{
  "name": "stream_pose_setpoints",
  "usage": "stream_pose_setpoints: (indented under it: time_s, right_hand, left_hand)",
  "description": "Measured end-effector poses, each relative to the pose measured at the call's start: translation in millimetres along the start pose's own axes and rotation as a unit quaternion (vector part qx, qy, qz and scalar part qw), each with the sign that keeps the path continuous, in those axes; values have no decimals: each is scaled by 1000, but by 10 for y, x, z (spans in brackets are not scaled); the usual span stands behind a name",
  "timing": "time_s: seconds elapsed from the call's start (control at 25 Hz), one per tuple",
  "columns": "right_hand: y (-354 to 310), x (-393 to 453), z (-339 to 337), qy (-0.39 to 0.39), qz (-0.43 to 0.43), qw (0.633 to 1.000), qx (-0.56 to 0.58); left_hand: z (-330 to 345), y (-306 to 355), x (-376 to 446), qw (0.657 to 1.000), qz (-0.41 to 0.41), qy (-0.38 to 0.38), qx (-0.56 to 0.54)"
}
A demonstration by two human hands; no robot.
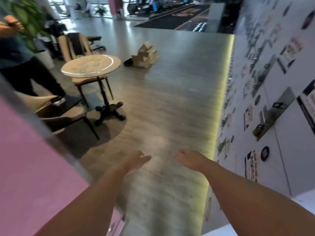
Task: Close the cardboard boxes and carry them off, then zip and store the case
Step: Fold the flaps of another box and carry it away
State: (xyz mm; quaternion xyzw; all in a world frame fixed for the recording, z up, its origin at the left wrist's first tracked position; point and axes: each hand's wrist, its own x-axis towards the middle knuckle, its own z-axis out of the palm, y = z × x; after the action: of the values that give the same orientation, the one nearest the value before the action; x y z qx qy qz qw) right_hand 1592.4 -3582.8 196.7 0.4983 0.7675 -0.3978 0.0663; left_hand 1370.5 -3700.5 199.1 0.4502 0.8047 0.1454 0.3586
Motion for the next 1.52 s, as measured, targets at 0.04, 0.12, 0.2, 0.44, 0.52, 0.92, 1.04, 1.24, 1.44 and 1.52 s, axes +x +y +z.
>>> stream_pose_setpoints:
  time_s: [0.04,0.12,0.2,0.44,0.52,0.92,1.04,1.24,1.44,1.52]
  right_hand:
    - [-33,141,-160,16,6,1000,6]
    - [-77,468,-448,27,14,1000,8]
    - [-88,887,-758,29,19,999,-13]
    - [-218,2449,-1829,41,-17,997,-56]
    - [-252,2908,-2183,39,-10,999,-31]
    - [-381,5298,-3686,32,-14,999,-34]
    - [-542,6125,-4207,49,-18,998,-35]
    - [-857,7380,-5244,62,0,998,-31]
    - [-887,8645,-6033,67,6,997,-23]
    - [-847,9301,-6378,61,3,998,-35]
  left_hand:
    - [-119,130,256,999,11,-5,33]
    - [-319,369,778,998,24,-38,55]
    - [-485,608,1350,993,40,-64,87]
    - [-1076,1273,3002,990,66,-47,117]
    - [-1289,1523,3473,991,62,-53,104]
    - [-2152,2288,5968,994,58,-57,74]
    - [-2530,2534,6860,993,79,-47,79]
    - [-3304,3219,8392,989,110,-43,92]
    - [-3742,3778,9767,986,104,-49,120]
    - [-3900,3990,10409,985,102,-46,132]
